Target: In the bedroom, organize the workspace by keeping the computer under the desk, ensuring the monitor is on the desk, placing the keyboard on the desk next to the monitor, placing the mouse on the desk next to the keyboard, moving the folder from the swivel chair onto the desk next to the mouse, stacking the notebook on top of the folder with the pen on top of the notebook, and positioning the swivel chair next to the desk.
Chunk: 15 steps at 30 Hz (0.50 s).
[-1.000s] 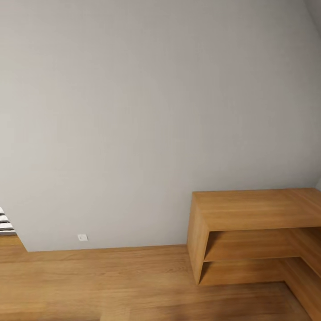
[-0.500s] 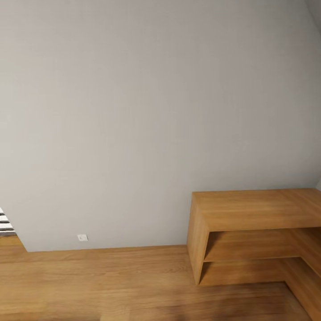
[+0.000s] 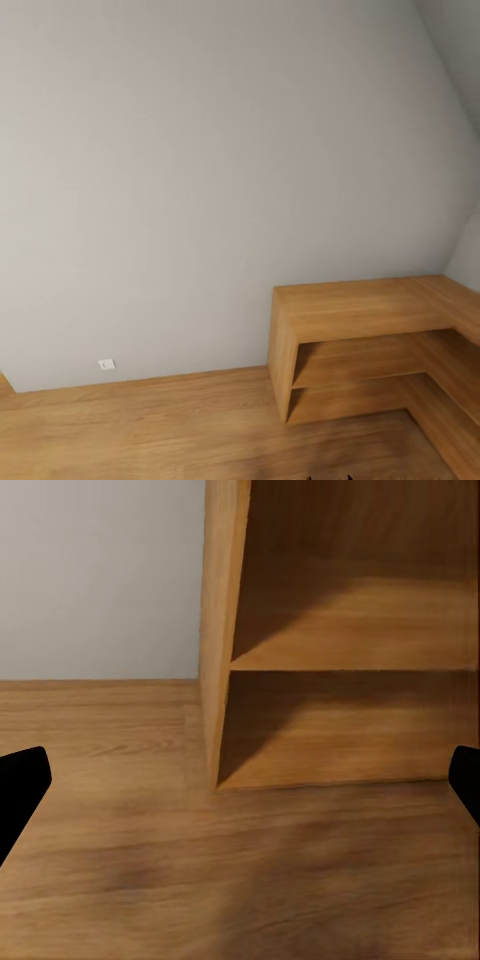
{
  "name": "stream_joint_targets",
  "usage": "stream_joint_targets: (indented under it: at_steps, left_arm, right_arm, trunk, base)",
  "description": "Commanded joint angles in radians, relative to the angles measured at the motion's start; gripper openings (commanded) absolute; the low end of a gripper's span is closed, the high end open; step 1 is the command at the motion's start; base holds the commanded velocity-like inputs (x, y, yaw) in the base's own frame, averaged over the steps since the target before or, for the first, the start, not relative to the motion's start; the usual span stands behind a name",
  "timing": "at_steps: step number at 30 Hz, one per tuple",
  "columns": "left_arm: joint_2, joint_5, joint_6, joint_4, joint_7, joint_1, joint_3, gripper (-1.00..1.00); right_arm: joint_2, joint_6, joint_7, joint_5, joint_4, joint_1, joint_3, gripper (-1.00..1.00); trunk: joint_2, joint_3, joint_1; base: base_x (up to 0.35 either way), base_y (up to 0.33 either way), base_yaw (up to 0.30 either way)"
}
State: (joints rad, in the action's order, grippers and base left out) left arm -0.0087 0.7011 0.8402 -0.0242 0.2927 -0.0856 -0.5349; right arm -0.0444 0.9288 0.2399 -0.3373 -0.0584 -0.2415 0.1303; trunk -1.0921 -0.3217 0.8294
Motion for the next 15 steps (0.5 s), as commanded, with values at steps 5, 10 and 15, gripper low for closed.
stream_joint_targets:
  at_steps: [5,10,15]
  left_arm:
    - [0.0,0.0,0.0,0.0,0.01,0.0,-0.008,1.0]
    - [0.0,0.0,-0.001,0.0,0.01,0.0,-0.008,1.0]
    - [-0.002,-0.001,0.0,0.0,0.01,0.0,-0.009,1.0]
  right_arm:
    - [0.002,-0.001,0.004,-0.011,-0.003,-0.001,0.009,1.0]
    - [0.004,-0.002,0.005,-0.01,-0.004,-0.001,0.012,1.0]
    - [0.005,-0.002,0.005,-0.009,-0.004,-0.001,0.014,1.0]
  trunk:
    - [-0.001,0.0,0.0]
    - [-0.001,0.0,0.0]
    - [-0.001,0.0,0.0]
  base:
    - [0.0,0.0,-0.258]
    - [0.0,0.0,-0.266]
    - [0.0,0.0,-0.27]
